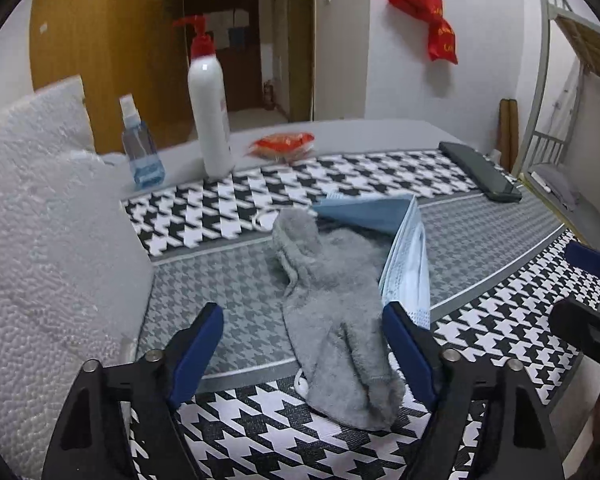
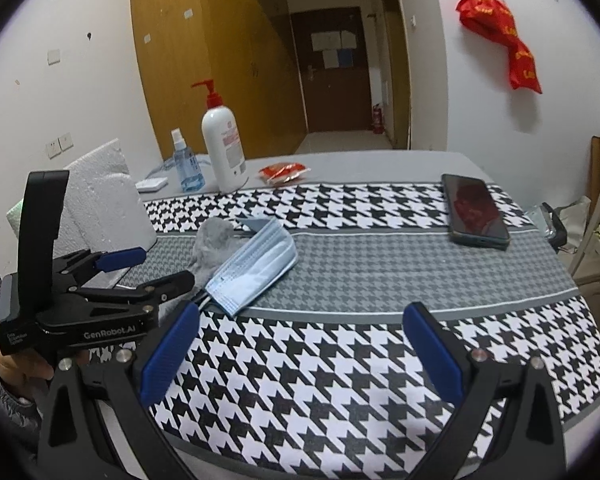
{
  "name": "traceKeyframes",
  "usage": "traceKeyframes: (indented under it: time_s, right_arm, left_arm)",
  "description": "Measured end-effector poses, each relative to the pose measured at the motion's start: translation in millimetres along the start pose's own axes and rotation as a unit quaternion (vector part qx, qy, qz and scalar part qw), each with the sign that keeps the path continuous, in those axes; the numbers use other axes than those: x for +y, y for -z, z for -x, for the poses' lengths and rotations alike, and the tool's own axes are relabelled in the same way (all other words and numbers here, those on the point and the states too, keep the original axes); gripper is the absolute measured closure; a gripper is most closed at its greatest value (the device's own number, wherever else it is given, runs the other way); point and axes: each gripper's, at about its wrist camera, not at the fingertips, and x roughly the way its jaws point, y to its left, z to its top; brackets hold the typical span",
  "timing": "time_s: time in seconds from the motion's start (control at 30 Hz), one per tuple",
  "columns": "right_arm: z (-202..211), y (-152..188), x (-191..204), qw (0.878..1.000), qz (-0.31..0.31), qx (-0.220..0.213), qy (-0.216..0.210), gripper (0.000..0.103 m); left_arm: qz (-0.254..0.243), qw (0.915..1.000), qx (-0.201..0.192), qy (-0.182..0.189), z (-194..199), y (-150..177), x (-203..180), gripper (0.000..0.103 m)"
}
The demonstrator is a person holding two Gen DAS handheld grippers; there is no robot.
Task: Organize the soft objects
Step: 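Close the left gripper on the grey sock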
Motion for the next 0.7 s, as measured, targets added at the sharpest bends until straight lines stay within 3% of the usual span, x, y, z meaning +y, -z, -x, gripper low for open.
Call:
traceKeyframes:
  time_s: [0.17, 0.43, 0.7]
  right_arm:
    - [-12.5, -9.9, 5.6, 1.000, 0.023, 0.020, -0.005, 0.000]
    - [-30.1, -21.2, 13.5, 0.997, 0.052, 0.046, -0.015, 0.000]
    - [-45.0, -33.4, 21.7, 0.995, 0.074, 0.059, -0.021, 0.000]
  left_arm:
    - [0.005, 0.9999, 0.014, 0.003, -4.8, -0.1, 3.9, 0.038]
    - [0.007, 0.9991, 0.037, 0.020, -12.1, 0.2, 5.7, 0.039]
    - [0.005, 0.9970, 0.062, 0.048, -18.8, 0.3, 5.9, 0.047]
